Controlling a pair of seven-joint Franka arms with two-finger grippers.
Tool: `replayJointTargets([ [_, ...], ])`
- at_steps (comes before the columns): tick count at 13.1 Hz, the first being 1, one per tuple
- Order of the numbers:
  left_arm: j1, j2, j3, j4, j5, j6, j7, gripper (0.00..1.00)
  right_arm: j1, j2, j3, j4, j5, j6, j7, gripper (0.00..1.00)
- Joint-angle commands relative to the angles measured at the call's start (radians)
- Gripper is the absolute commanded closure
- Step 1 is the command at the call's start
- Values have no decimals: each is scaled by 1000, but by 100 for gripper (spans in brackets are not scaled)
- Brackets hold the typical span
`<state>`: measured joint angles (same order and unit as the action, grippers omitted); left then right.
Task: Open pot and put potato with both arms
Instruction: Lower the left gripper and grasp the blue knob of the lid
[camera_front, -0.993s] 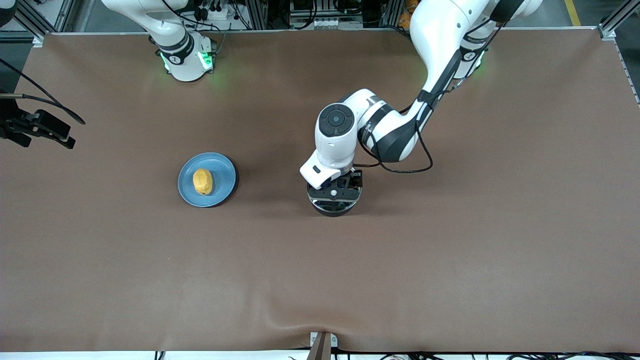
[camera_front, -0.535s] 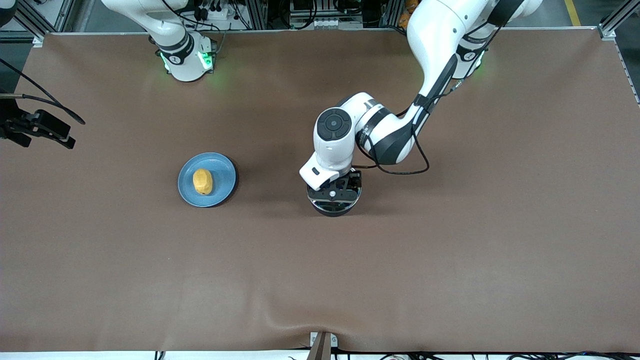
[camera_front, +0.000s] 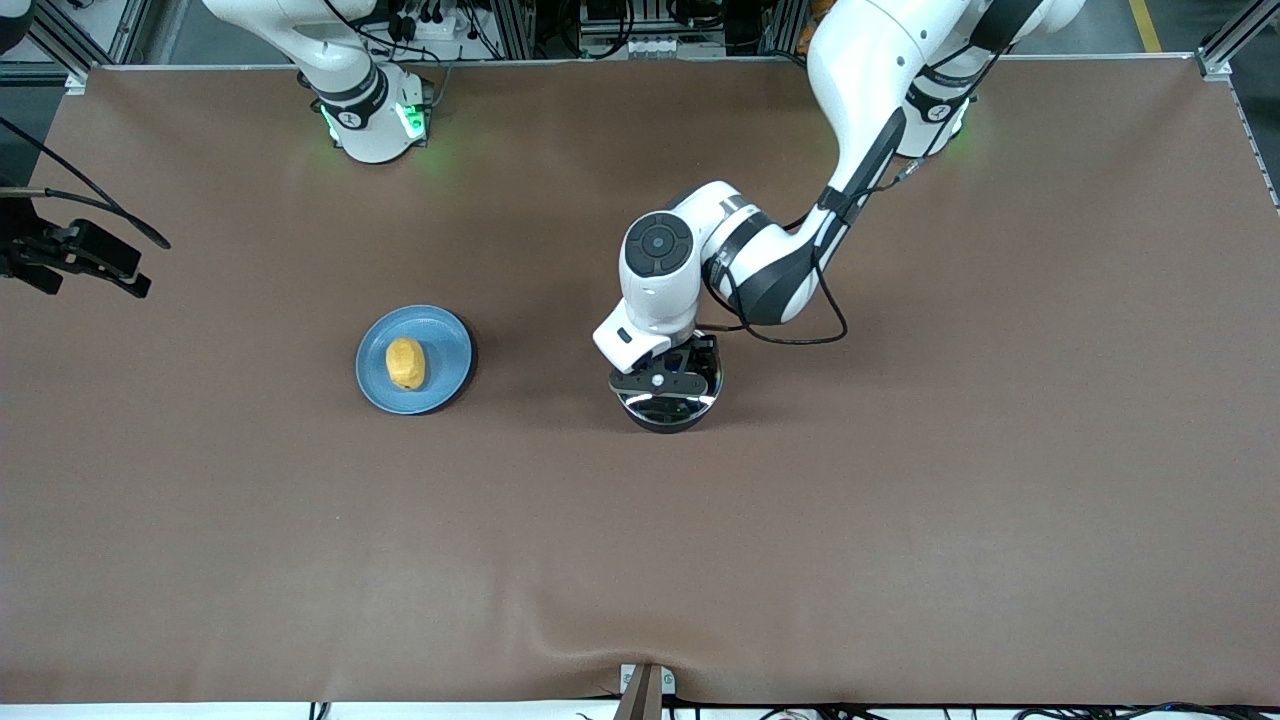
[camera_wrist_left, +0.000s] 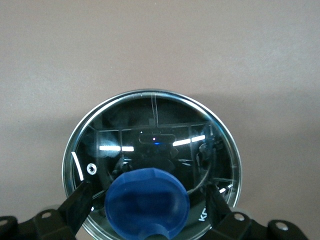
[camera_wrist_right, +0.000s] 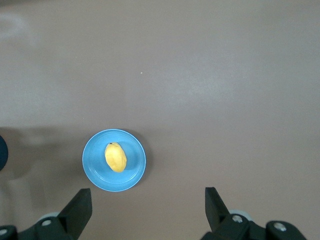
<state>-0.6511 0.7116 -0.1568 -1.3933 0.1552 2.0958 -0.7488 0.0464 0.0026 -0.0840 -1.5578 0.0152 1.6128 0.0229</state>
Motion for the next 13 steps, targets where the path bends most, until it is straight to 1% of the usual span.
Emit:
replayJointTargets([
  [1, -2, 0, 0, -1, 4, -2, 3, 0, 3, -15, 0, -10, 2, -1, 3, 0],
  [4, -1, -3, 0, -10, 4, -5, 8, 0, 3, -15, 0, -8, 2, -1, 3, 0],
  [5, 2, -3, -1, -12, 3, -7, 29, 10, 3, -15, 0, -10, 2, -1, 3, 0],
  [6, 8, -4, -1, -15, 1, -8, 57, 32, 3, -16, 0, -10, 2, -1, 3, 0],
  [9, 13, -6, -1, -12, 0, -8, 63, 91, 3, -15, 0, -10, 2, -1, 3, 0],
  [10, 13, -9, -1, -12, -3, -8, 63, 100, 3, -15, 0, -10, 2, -1, 3, 0],
  [13, 51, -47, -1, -13, -39, -11, 66, 100, 3, -15, 0, -8, 2, -1, 3, 0],
])
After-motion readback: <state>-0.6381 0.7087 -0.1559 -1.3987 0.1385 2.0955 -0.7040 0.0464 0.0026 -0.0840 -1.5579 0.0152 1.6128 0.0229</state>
